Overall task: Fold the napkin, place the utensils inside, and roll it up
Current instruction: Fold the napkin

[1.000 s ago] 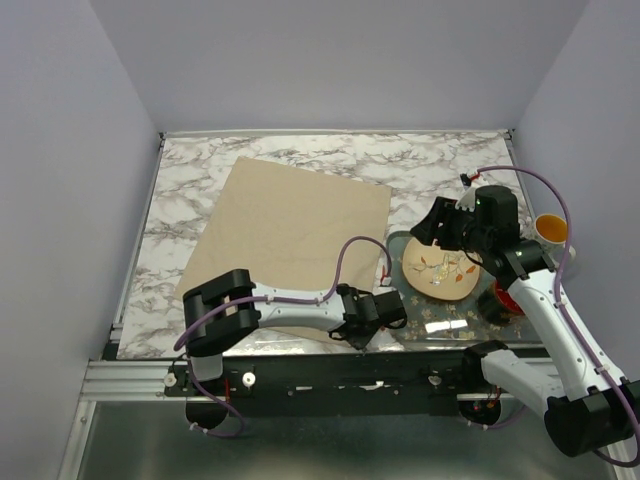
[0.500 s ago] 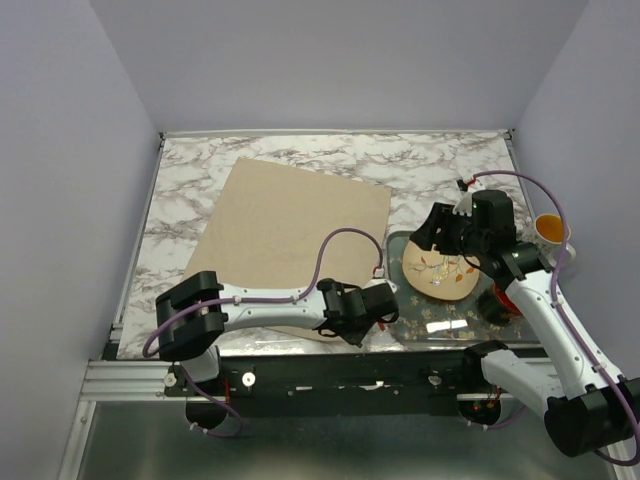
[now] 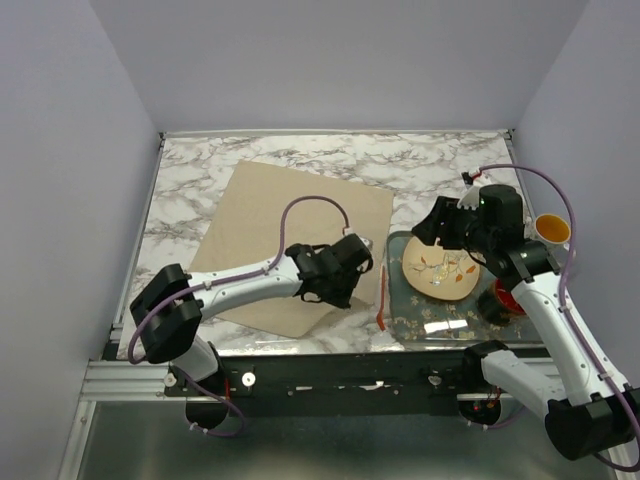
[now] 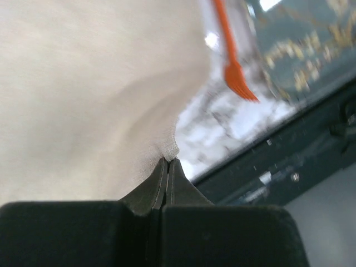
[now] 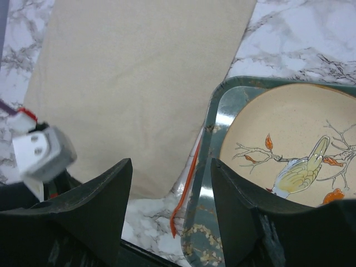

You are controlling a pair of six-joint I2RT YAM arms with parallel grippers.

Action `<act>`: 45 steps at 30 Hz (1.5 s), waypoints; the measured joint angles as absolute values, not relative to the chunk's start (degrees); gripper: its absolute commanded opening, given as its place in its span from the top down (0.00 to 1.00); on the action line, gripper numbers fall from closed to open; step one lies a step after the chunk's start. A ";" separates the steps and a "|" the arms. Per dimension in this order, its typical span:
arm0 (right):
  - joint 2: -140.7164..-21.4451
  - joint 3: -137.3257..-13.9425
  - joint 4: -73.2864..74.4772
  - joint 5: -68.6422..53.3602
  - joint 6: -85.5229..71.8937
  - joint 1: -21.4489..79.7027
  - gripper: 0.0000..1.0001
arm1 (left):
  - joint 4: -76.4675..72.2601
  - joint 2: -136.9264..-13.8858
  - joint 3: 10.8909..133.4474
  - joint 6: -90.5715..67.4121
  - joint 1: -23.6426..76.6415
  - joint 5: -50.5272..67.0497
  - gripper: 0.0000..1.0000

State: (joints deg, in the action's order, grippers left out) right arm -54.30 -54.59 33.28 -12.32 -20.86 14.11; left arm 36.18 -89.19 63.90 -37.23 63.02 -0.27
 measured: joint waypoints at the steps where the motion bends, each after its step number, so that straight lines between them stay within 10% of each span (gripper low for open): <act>1: -54.33 -54.81 33.30 -12.56 -20.86 14.11 0.33 | 36.23 -89.19 63.94 -37.06 61.01 0.27 1.00; 18: -62.59 -57.06 33.17 -19.40 -21.47 14.11 0.33 | 38.02 -102.83 84.36 -18.55 22.02 4.12 1.00; 45: -68.82 -58.94 34.06 -20.67 -19.38 14.11 0.33 | 39.33 -122.52 109.45 -6.92 11.77 -8.14 1.00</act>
State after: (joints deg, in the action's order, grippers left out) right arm -68.82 -58.94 34.06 -20.67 -19.38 14.11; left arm 39.33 -122.52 109.45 -6.92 11.77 -8.14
